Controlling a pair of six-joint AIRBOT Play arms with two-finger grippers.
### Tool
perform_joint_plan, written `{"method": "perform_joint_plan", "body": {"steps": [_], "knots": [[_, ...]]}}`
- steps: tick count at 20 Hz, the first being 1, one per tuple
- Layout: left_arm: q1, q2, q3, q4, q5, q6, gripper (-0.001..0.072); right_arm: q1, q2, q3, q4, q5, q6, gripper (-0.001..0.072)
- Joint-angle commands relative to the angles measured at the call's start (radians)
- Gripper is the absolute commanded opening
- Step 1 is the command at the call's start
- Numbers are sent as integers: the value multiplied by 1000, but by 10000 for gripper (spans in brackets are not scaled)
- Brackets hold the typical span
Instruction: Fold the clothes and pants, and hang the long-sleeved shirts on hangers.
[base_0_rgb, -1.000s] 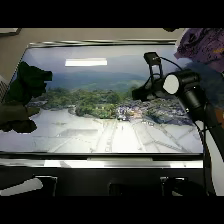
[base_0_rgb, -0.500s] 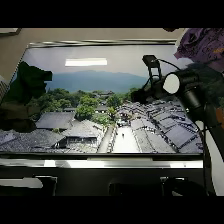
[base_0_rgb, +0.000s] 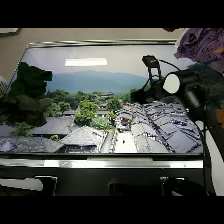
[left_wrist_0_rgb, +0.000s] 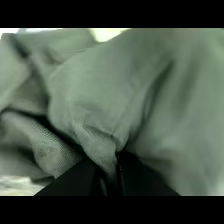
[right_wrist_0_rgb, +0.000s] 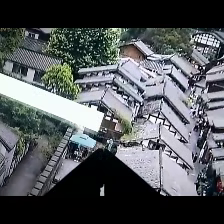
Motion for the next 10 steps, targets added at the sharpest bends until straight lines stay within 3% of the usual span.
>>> {"method": "perform_joint_plan", "body": {"steps": [1, 7, 10], "knots": [[-159, 70, 0, -187, -10, 53, 14, 1, 1, 1, 23, 4, 0, 32], [-613, 128, 6, -526, 71, 43, 14, 1, 1, 1, 33, 29, 0, 32], [-788, 126, 12, -586, 180, 40, 15, 1, 1, 1, 11, 58, 0, 33]]}}
